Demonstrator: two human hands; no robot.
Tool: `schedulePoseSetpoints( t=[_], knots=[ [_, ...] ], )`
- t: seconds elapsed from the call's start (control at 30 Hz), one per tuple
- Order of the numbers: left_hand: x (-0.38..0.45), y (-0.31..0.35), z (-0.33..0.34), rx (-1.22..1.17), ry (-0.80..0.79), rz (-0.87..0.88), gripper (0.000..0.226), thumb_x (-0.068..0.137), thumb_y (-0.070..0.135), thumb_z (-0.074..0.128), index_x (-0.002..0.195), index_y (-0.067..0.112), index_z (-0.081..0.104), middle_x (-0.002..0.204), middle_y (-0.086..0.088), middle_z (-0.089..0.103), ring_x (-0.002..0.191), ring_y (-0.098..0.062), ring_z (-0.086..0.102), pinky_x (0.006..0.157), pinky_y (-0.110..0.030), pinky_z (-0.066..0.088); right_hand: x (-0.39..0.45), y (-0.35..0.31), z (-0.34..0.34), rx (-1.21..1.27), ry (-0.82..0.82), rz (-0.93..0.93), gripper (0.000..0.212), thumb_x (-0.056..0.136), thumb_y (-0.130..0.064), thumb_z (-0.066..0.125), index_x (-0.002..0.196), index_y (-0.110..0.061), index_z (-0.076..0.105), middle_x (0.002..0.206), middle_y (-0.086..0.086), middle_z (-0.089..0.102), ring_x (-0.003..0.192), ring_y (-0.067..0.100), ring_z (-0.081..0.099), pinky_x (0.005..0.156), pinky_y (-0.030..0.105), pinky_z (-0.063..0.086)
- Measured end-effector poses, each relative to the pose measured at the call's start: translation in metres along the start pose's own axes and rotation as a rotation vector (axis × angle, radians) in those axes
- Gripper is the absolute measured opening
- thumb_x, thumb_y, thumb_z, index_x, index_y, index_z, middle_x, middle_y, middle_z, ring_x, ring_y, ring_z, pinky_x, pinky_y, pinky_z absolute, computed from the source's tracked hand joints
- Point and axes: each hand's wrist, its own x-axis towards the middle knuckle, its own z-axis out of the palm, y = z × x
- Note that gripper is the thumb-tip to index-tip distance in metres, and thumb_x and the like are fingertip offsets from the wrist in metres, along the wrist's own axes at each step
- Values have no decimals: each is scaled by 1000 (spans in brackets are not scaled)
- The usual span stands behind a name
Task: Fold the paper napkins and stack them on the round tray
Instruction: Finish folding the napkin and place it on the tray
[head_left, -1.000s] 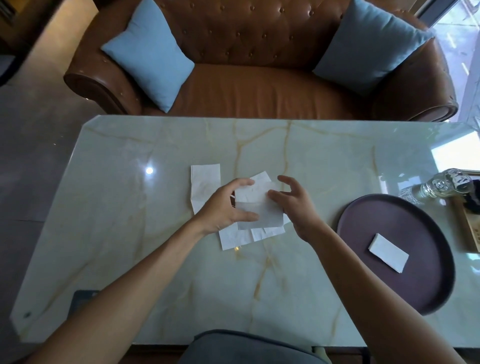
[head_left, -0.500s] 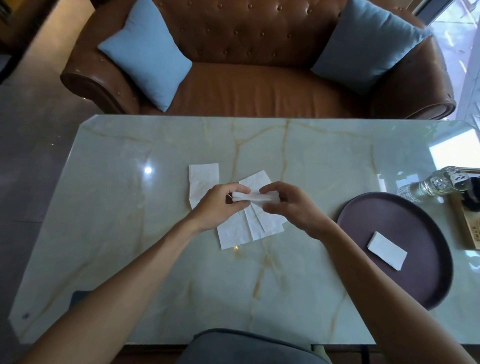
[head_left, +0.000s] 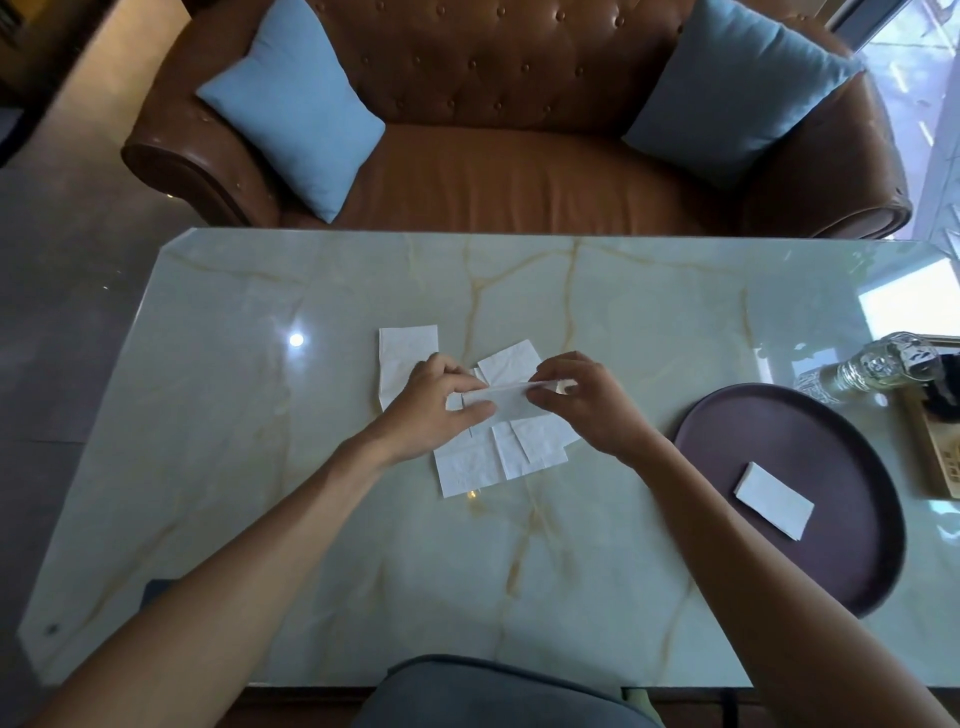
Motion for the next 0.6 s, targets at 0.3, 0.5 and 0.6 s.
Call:
schedulePoseSetpoints(
  t=[0.3, 0.5, 0.6],
  knots=[
    [12, 18, 4, -70, -77, 61, 17, 98, 32, 63, 98, 24, 78, 84, 15, 74, 74, 4, 64, 65, -13, 43, 1, -10, -5, -178, -100, 2, 16, 93, -32, 70, 89, -19, 77, 81, 5, 72, 68, 11, 55, 58, 20, 40],
    [22, 19, 6, -129, -90, 84, 20, 100, 32, 63, 94, 20, 79, 70, 25, 70, 65, 10, 58, 64, -7, 38, -3, -8, -21, -218, -95, 14, 26, 96, -38, 67, 82, -17, 75, 65, 0, 54, 58, 9, 38, 54, 25, 32],
    [29, 22, 9, -173, -133, 72, 21, 99, 31, 66, 99, 16, 80, 75, 16, 73, 71, 5, 58, 71, -14, 45, -14, 1, -41, -76, -99, 3, 35, 98, -35, 68, 68, -17, 67, 63, -1, 40, 61, 13, 31, 56, 32, 27]
  ],
)
